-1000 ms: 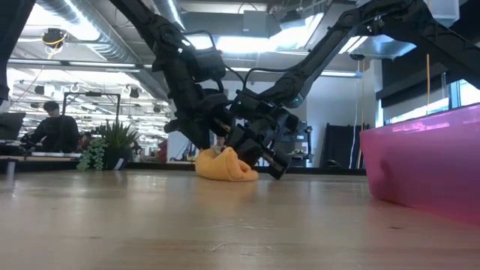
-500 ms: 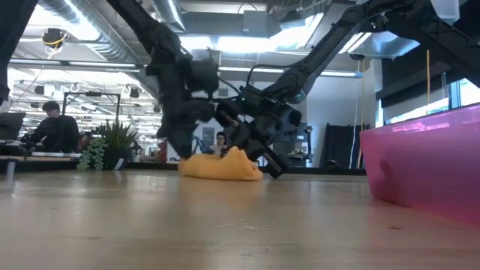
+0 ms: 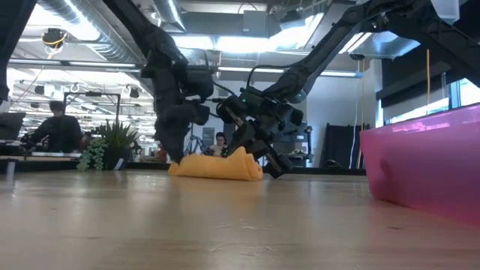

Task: Roll microfiber towels into tight, uniform cylinder then place into a basket
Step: Roll the orange microfiber towel

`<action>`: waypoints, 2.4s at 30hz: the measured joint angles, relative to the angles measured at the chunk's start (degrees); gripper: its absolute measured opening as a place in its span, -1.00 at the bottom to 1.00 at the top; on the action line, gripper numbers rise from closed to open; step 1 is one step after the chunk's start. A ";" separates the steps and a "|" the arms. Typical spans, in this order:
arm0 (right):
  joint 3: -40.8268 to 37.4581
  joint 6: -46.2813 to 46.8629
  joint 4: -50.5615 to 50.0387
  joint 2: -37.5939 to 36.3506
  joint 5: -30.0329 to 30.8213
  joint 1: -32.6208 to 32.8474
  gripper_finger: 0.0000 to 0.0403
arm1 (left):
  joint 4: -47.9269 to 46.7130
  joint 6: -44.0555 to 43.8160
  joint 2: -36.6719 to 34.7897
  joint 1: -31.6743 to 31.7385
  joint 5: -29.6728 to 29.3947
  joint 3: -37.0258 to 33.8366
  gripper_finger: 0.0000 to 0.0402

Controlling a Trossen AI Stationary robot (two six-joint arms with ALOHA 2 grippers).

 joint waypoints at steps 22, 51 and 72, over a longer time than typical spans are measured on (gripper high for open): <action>-0.02 -6.17 -6.77 -6.11 0.77 0.48 -0.96 | 1.06 3.18 1.04 -3.74 4.64 -5.88 -1.00; 0.35 0.32 -8.92 -0.15 4.89 -2.25 -0.96 | 0.60 4.87 -5.17 -8.81 3.60 -6.56 -1.00; 0.22 -0.89 -11.15 -0.04 8.08 -1.23 -0.96 | 7.39 -1.93 -9.52 -8.46 5.46 -6.15 -1.00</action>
